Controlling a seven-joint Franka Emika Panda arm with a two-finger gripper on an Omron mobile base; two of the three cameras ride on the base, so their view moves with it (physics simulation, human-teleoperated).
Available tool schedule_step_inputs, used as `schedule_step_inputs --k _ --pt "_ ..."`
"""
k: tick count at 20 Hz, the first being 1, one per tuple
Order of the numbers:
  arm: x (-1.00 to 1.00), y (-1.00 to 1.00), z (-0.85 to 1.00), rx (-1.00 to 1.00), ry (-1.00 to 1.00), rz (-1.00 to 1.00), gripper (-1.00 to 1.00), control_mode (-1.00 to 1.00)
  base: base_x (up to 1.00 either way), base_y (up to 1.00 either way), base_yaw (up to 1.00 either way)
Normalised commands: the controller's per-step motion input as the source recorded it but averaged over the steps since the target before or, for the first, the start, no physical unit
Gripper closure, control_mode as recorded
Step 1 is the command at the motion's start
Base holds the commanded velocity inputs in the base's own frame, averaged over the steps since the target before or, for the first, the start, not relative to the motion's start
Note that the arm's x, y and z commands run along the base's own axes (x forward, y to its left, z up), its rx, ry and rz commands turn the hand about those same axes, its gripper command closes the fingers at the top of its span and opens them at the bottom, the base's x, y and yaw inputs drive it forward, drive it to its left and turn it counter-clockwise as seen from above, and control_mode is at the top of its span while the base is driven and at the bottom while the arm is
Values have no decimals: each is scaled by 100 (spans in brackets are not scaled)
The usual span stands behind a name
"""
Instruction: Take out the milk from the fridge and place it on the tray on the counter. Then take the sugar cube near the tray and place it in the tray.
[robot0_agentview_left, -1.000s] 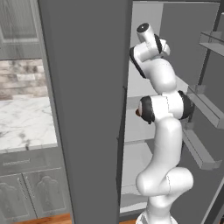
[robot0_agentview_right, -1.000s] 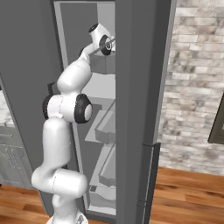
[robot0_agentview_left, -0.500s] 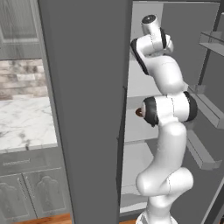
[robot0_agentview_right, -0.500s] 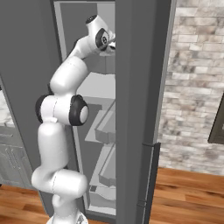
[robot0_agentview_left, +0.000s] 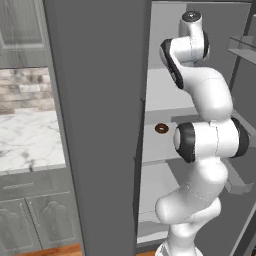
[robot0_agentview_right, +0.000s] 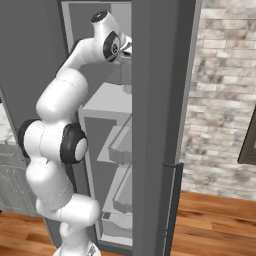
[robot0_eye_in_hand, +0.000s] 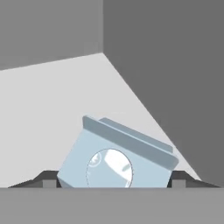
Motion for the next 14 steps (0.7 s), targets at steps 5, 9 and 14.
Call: schedule_step_inputs --k 5,9,14 --pt "-100 18 0 0 -17 19 100 -100 0 0 0" --pt "-100 61 0 0 -3 20 100 -100 0 0 0" --pt "-98 49 14 -8 5 26 100 -100 0 0 0"
